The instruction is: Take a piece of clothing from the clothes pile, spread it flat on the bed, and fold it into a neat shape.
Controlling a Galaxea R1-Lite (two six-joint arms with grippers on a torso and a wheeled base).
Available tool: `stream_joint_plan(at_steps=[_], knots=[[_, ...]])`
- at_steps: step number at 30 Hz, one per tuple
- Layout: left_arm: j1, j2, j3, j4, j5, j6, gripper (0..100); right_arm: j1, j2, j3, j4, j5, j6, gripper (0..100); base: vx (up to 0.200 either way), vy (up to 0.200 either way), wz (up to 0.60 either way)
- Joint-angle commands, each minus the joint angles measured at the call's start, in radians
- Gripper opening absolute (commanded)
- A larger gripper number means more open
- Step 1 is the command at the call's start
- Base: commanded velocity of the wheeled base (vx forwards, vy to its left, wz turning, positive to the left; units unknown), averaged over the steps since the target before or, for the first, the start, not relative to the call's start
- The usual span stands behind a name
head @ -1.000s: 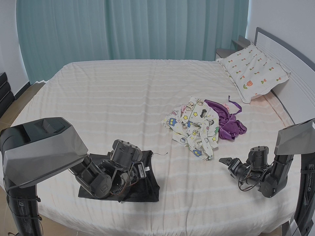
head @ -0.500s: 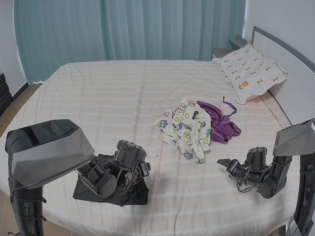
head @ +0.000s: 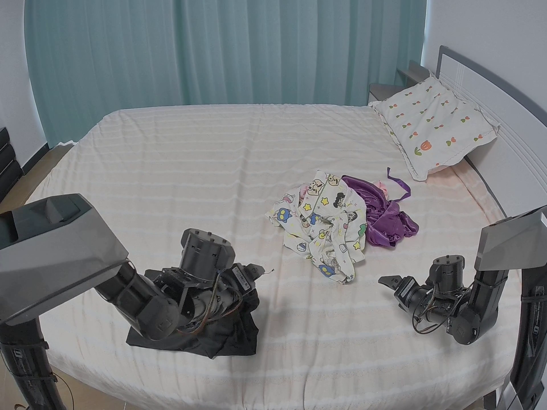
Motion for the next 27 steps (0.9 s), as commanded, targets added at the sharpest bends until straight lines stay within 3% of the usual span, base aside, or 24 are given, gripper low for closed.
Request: stream_joint_plan(at_steps=[1, 5, 12, 20, 27], knots=[[0.048, -0.067, 0.109, -0.009, -0.042, -0.019, 100, 0.000, 0.001, 0.000, 0.001, 0.001, 0.000, 100, 0.000, 0.000, 0.00], [0.131, -0.051, 0.187, -0.090, -0.091, -0.086, 100, 0.002, 0.001, 0.000, 0.001, 0.001, 0.000, 100, 0.000, 0.000, 0.00], [0.147, -0.049, 0.285, -0.119, -0.160, -0.106, 100, 0.000, 0.008, 0.000, -0.001, -0.001, 0.001, 100, -0.086, 0.000, 0.00], [0.156, -0.075, 0.365, -0.162, -0.165, -0.068, 100, 0.004, 0.014, 0.002, -0.001, -0.001, 0.000, 100, 0.000, 0.000, 0.00], [0.216, -0.071, 0.380, -0.254, -0.172, -0.071, 100, 0.004, 0.011, 0.002, -0.001, -0.004, -0.003, 100, 0.000, 0.000, 0.00]])
